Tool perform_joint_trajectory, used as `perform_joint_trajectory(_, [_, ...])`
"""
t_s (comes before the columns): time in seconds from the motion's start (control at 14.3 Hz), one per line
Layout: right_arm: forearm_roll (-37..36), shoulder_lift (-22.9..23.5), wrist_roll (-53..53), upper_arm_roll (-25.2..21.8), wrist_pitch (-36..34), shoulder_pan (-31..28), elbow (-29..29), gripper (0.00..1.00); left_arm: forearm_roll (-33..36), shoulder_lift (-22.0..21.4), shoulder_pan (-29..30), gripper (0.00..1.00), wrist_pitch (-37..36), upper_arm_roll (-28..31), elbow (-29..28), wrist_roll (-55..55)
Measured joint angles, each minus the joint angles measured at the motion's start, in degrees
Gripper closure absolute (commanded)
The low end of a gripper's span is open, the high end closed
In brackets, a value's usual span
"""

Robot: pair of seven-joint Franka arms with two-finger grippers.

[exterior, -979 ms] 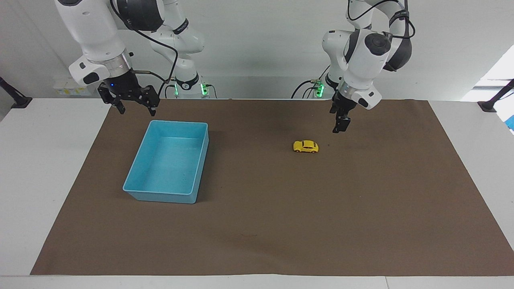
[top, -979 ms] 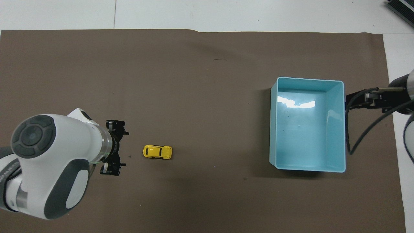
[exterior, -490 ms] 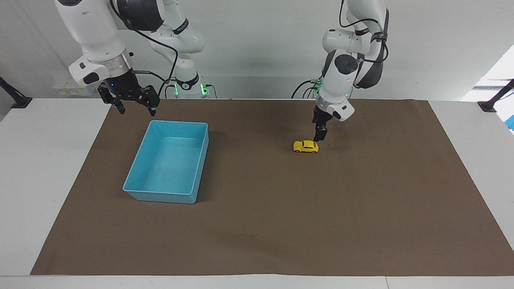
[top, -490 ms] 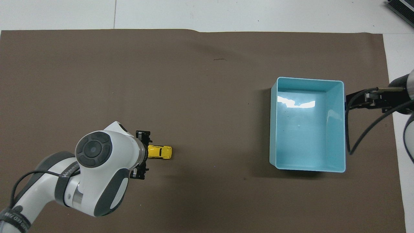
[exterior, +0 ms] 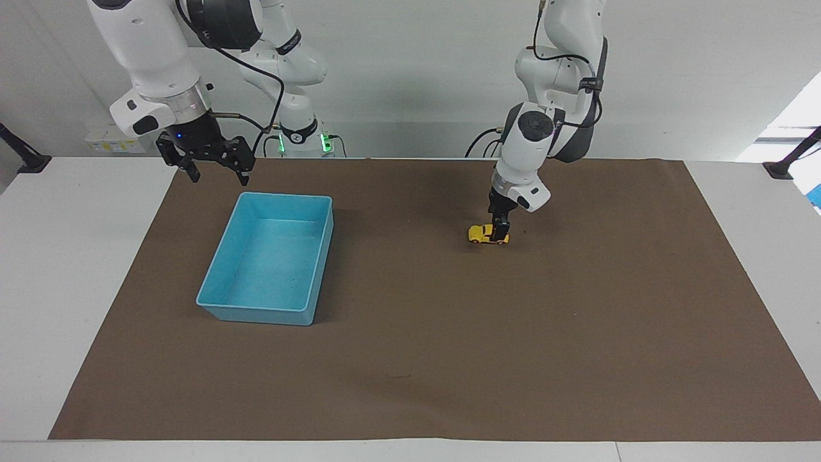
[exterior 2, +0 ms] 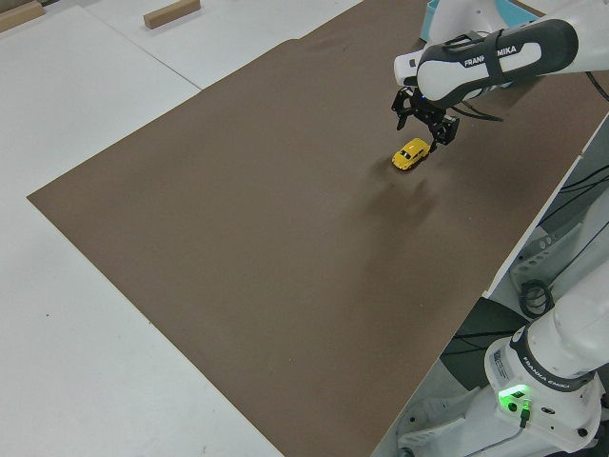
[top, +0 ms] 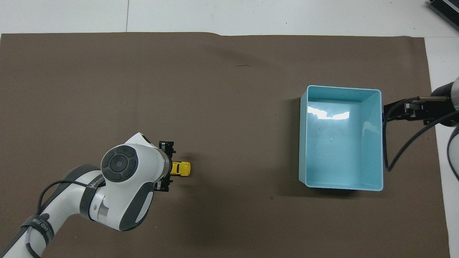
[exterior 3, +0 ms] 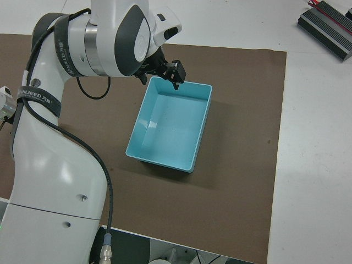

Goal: Wind up and store yellow beetle car

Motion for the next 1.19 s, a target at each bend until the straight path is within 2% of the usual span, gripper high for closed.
perform_joint_trajectory(0.28, [0.0, 0.0, 0.0, 0.0, 0.0, 0.0, 0.0, 0.0, 0.0, 1.51, 0.0, 0.0, 1.51, 0.05, -0.12, -0.36])
perform_joint_trajectory(0.56, [0.0, 0.0, 0.0, 0.0, 0.0, 0.0, 0.0, 0.0, 0.0, 1.56, 0.0, 0.72, 1.58, 0.05, -0.12, -0.42])
perform_joint_trajectory(0.7, [0.0, 0.0, 0.0, 0.0, 0.0, 0.0, 0.0, 0.0, 0.0, 1.55, 0.0, 0.9, 1.59, 0.05, -0.16, -0.45])
perform_joint_trajectory(1.19, [0.0, 0.0, 0.0, 0.0, 0.0, 0.0, 0.0, 0.0, 0.0, 1.15, 0.82, 0.89, 1.55, 0.45, -0.61, -0.57])
